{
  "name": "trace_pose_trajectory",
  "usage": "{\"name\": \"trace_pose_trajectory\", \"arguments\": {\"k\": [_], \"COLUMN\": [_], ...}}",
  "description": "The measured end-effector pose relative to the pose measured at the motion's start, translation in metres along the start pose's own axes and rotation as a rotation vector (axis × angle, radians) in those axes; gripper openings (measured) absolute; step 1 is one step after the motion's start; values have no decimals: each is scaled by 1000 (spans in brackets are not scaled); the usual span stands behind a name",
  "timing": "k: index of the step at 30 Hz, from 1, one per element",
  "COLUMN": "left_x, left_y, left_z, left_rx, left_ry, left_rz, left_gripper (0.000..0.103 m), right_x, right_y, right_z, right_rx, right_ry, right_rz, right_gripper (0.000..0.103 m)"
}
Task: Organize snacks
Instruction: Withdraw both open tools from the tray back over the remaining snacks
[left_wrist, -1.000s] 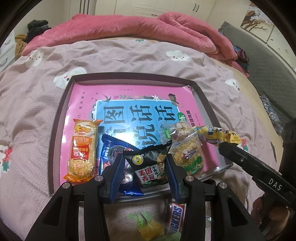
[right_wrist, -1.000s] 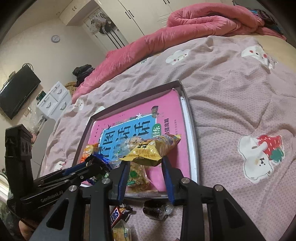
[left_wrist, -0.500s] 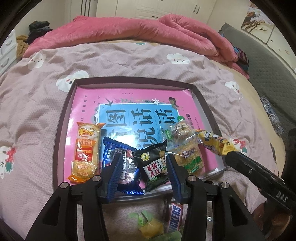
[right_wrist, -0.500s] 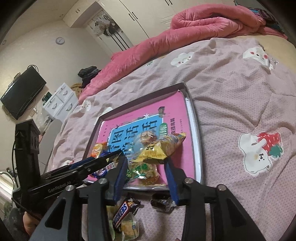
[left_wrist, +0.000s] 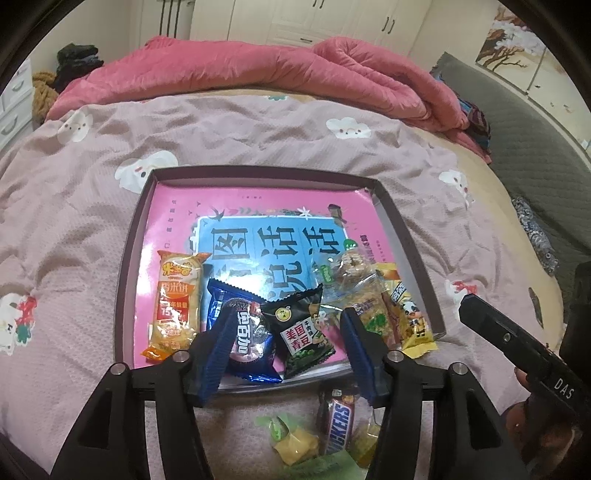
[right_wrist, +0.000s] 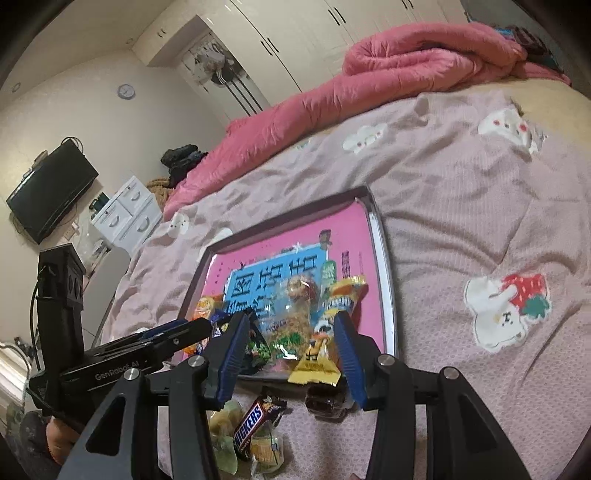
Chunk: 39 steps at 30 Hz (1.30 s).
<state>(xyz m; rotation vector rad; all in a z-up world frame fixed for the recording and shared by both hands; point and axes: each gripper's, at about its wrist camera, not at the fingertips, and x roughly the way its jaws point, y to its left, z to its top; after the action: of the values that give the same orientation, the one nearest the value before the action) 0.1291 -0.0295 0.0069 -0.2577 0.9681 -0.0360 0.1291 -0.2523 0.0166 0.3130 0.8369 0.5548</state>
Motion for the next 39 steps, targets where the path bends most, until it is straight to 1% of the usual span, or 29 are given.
{"name": "trace_pose_trajectory", "arguments": {"k": [9, 12, 16, 22, 29, 39], "left_x": [-12, -15, -19, -23, -22, -21], "left_y": [2, 5, 8, 12, 19, 20], "left_z": [-4, -7, -13, -24, -34, -44], "left_rx": [0, -7, -11, -6, -7, -1], "left_ry": [1, 10, 20, 42, 67, 92], "left_rz": [-5, -6, -2, -6, 7, 18], "left_gripper": [66, 66, 66, 67, 67, 67], "right_x": [-4, -5, -6, -6, -6, -10], "right_y": [11, 16, 23, 30, 35, 30], "right_z": [1, -1, -5, -14, -22, -29], "right_rx": [-55, -85, -121, -154, -161, -146], "right_ry": [-24, -29, -22, -1, 25, 46], "right_rz": [-6, -12, -33, -35, -35, -67], "right_gripper": [52, 55, 56, 56, 56, 56]}}
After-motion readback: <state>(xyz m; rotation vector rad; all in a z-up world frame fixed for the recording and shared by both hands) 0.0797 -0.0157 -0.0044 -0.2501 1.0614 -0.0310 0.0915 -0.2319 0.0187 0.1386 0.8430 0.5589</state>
